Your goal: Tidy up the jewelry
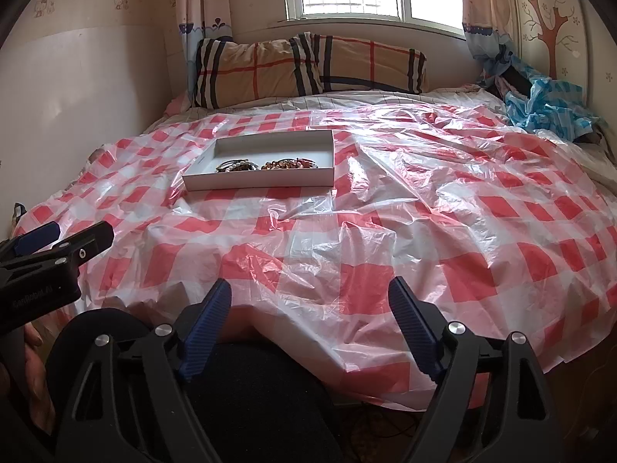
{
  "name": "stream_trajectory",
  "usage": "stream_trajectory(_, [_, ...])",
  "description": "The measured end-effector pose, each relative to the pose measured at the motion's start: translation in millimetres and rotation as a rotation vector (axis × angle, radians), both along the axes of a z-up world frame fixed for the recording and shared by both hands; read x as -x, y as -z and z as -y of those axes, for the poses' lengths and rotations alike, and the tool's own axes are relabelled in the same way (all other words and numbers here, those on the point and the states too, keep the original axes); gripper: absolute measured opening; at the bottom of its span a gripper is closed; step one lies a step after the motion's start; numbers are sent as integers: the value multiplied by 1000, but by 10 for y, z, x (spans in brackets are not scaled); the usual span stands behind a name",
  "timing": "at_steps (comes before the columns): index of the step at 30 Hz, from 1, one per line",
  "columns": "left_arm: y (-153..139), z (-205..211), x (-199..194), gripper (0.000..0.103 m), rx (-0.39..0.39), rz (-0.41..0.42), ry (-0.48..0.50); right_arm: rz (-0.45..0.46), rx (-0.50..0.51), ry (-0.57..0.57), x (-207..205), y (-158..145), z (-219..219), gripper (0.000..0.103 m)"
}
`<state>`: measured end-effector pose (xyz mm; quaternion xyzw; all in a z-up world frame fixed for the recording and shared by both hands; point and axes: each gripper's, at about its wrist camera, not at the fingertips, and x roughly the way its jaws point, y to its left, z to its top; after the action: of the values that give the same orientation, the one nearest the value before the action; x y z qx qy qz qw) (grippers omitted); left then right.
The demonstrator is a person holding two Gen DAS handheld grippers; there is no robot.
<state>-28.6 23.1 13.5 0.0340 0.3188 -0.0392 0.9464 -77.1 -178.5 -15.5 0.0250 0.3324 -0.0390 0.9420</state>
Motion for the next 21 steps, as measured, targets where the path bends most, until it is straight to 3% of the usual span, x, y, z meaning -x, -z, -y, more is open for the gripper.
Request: stream_trajectory(21, [1,-10,-15,95,-2,-2,0,1,1,0,1,0,-8,84])
